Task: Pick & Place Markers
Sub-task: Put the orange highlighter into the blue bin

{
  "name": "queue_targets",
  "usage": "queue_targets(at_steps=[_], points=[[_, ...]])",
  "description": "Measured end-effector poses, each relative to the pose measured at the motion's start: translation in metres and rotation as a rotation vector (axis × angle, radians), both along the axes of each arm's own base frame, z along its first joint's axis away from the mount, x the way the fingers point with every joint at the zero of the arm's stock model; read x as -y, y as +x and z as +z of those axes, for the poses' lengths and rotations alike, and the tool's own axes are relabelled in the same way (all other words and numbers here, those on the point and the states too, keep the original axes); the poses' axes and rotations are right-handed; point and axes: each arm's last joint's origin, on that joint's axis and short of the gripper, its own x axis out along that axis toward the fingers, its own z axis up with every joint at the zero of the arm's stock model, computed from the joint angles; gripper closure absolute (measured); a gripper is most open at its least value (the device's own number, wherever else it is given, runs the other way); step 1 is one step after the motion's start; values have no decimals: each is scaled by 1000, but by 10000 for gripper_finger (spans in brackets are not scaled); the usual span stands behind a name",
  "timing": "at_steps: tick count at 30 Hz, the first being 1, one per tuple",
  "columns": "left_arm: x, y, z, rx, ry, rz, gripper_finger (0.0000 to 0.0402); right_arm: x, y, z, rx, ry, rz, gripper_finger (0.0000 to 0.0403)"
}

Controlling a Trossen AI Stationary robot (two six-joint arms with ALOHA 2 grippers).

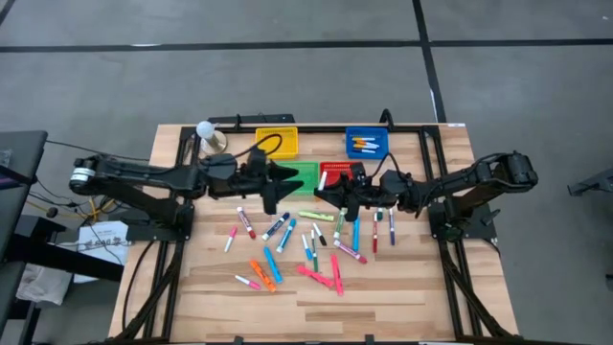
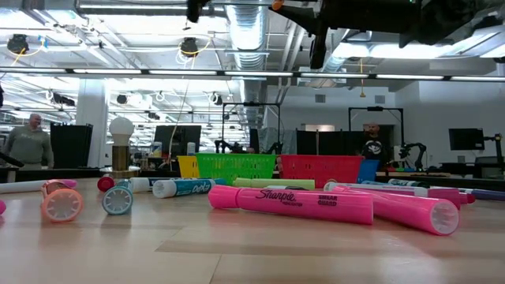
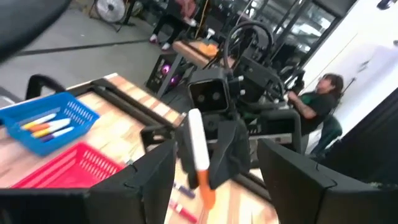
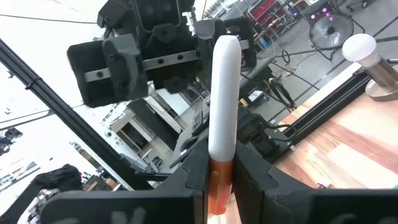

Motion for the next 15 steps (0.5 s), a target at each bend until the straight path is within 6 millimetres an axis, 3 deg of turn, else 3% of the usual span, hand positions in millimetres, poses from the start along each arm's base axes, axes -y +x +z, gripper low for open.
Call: queue_targets(at_steps=[5, 15], points=[[-2, -24, -5, 0, 34, -2, 178, 0, 0, -1, -7, -2, 2, 369], [-6, -64, -43, 0, 16, 6, 180, 10, 0, -1, -14, -2, -32, 369]])
